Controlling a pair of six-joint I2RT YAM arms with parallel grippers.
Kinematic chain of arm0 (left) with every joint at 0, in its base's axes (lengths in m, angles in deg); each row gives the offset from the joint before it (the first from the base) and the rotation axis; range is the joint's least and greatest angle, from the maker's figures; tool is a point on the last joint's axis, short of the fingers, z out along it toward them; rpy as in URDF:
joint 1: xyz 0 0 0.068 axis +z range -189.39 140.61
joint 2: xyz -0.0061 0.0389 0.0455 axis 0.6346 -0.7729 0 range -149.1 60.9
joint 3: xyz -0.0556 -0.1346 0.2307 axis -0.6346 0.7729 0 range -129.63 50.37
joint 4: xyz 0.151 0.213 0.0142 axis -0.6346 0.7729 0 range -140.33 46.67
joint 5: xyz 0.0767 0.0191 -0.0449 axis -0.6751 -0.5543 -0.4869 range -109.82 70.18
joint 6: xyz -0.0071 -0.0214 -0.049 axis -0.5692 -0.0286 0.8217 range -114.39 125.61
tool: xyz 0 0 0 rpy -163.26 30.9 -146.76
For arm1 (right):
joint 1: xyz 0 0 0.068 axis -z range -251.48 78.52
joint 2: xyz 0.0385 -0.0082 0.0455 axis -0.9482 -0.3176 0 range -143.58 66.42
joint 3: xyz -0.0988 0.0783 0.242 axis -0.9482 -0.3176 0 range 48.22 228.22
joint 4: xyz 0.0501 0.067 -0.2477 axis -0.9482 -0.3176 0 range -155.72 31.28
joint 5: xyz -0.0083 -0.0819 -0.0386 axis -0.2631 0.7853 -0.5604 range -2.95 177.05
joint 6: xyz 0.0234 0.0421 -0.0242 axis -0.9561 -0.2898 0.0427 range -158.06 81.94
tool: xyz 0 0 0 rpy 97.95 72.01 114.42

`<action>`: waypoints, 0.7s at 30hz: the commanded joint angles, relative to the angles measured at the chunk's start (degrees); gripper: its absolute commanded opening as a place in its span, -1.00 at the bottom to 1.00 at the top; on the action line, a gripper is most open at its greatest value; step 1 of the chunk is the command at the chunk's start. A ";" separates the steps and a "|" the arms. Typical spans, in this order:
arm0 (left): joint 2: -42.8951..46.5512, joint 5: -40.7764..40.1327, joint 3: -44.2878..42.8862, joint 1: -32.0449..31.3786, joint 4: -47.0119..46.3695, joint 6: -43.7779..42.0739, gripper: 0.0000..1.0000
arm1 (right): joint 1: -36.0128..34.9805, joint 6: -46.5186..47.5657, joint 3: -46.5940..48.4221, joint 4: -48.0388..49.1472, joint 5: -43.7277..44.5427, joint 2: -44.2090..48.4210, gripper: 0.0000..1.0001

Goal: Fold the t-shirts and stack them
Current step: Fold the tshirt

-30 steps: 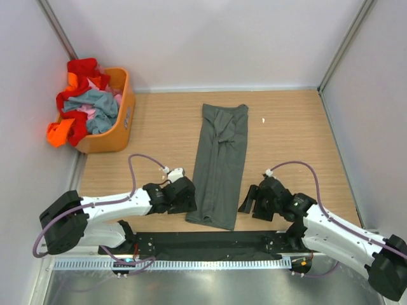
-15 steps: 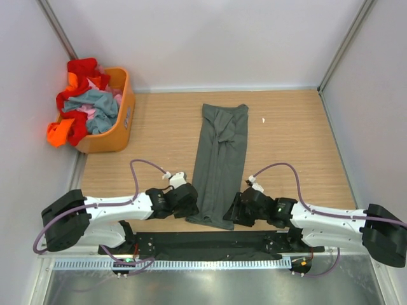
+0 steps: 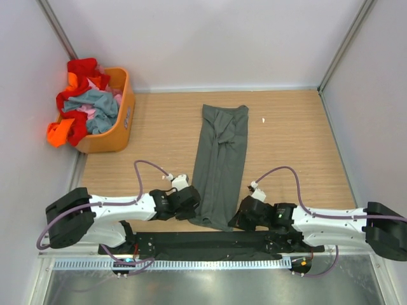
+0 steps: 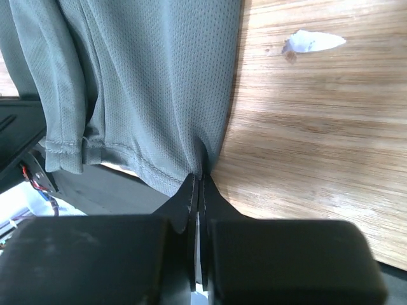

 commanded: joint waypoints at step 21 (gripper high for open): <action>-1.90 -6.67 -19.27 -8.23 21.33 3.72 -1.00 | -0.88 2.55 13.28 -30.68 13.32 9.55 -0.98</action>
